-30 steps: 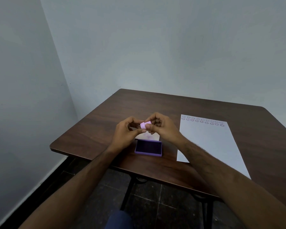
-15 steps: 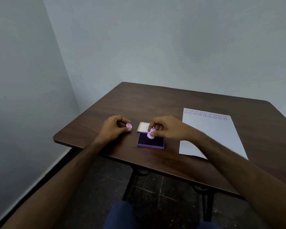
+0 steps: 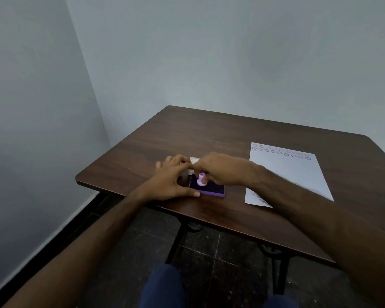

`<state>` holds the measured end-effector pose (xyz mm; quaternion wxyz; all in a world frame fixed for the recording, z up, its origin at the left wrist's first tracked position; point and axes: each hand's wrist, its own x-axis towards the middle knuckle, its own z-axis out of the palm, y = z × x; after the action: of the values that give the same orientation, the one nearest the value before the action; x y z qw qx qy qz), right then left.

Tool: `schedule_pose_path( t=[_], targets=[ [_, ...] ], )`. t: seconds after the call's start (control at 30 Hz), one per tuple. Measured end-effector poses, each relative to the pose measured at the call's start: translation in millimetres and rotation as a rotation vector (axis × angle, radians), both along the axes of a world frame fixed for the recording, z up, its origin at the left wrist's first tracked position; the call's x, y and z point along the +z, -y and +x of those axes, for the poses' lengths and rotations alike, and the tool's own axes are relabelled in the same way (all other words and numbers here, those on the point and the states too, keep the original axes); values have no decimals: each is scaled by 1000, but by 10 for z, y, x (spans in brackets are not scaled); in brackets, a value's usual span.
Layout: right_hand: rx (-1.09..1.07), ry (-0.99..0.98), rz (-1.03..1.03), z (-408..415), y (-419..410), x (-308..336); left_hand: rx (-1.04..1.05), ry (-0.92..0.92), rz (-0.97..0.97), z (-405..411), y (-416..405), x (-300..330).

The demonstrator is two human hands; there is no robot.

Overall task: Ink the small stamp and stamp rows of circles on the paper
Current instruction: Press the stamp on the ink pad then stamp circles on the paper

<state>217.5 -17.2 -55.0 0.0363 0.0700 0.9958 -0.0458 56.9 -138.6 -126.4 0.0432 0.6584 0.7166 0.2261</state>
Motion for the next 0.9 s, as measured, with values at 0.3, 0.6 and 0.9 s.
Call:
schedule_pose_path(
  t=[0.3, 0.6, 0.9],
  targets=[
    [-12, -39, -78, 38, -2, -46, 4, -47, 23, -37, -53, -57],
    [-18, 7, -77, 55, 76, 19, -27, -24, 61, -38, -39, -48],
    [-6, 13, -1, 7, 106, -7, -50, -28, 51, -43, -38, -47]
  ],
)
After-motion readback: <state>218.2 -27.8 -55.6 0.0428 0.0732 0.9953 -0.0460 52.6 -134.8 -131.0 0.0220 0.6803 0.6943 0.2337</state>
